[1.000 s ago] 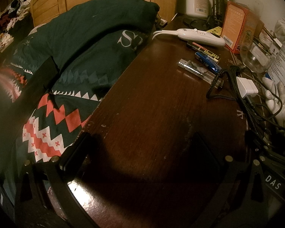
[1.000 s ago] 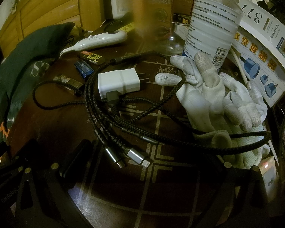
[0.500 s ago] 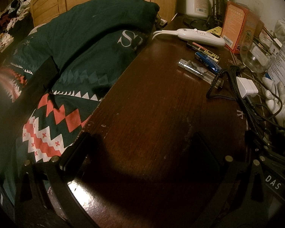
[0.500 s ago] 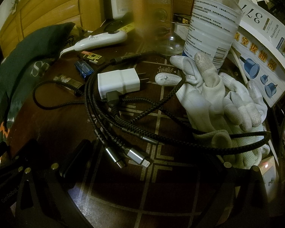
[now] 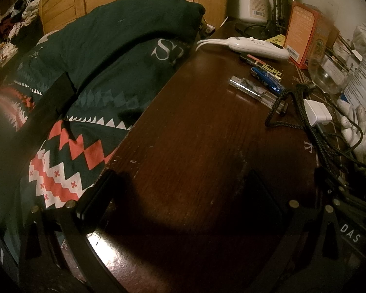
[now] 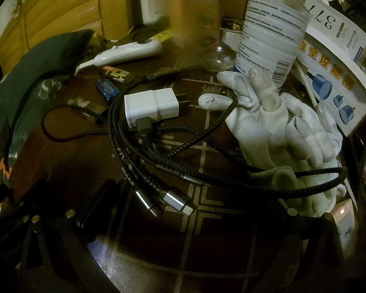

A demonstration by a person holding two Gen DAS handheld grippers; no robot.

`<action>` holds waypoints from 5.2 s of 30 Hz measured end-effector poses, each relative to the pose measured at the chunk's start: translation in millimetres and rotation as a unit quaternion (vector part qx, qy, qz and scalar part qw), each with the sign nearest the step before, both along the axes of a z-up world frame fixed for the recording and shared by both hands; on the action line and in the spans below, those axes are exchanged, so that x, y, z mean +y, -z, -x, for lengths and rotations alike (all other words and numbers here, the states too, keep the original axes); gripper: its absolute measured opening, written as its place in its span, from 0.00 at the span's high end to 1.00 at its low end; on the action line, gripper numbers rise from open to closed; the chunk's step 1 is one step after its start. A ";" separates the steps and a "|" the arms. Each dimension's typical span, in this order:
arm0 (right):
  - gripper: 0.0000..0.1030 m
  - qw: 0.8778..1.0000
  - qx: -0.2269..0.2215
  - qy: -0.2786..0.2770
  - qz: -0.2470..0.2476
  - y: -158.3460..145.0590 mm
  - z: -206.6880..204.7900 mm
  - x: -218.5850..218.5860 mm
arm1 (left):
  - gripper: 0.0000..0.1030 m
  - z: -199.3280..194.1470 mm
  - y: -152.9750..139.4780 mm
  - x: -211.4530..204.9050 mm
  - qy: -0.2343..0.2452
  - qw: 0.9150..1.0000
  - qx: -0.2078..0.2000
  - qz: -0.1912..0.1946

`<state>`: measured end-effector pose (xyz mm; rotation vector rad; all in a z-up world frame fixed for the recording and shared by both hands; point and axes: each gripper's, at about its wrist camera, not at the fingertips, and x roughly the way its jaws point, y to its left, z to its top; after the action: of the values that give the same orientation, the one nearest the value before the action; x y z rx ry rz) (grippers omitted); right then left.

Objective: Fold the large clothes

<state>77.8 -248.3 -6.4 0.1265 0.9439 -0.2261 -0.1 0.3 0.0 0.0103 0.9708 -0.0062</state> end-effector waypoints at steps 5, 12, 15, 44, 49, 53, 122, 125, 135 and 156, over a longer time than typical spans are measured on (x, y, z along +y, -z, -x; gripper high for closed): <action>0.00 1.000 0.000 -0.002 -0.001 0.3 1.6 0.4 | 0.00 1.5 -3.1 14.9 0.095 0.995 0.035 0.012; 0.00 0.988 -0.050 -0.145 -0.026 -44.1 16.7 37.7 | 0.00 85.9 -99.5 106.9 0.064 0.993 -0.091 0.036; 0.00 0.965 -0.162 -0.205 -0.009 -105.1 54.0 77.8 | 0.00 144.8 -157.5 155.3 0.023 0.983 -0.173 0.054; 0.00 0.621 0.006 -0.756 -0.205 -5.9 420.1 457.6 | 0.00 413.6 -260.9 268.3 -0.161 0.902 -0.347 0.202; 0.00 0.545 0.087 -0.802 -0.229 -17.4 502.5 464.5 | 0.00 486.5 -293.1 304.7 -0.269 0.875 -0.397 0.059; 0.00 0.565 -0.024 -0.804 -0.185 -65.8 518.3 495.2 | 0.00 566.8 -310.6 327.1 -0.350 0.836 -0.422 -0.042; 0.40 0.702 0.061 -0.700 -0.119 38.9 345.8 603.0 | 0.88 545.8 -125.0 543.4 -0.475 0.806 -0.327 0.133; 0.40 0.717 0.057 -0.682 -0.134 35.0 316.6 586.3 | 0.87 435.1 -110.1 518.0 -0.389 0.846 -0.309 0.193; 0.39 0.748 0.080 -0.637 -0.167 48.2 223.3 554.4 | 0.52 396.2 -55.7 481.6 -0.343 0.868 -0.241 0.267; 0.94 0.668 0.122 -0.702 -0.215 65.6 249.1 715.2 | 0.26 545.2 -10.8 547.1 -0.562 0.775 -0.234 0.171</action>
<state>-171.2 466.9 -72.0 -0.2352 1.1060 1.4785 -545.2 547.4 10.8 -0.8768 0.3370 0.8934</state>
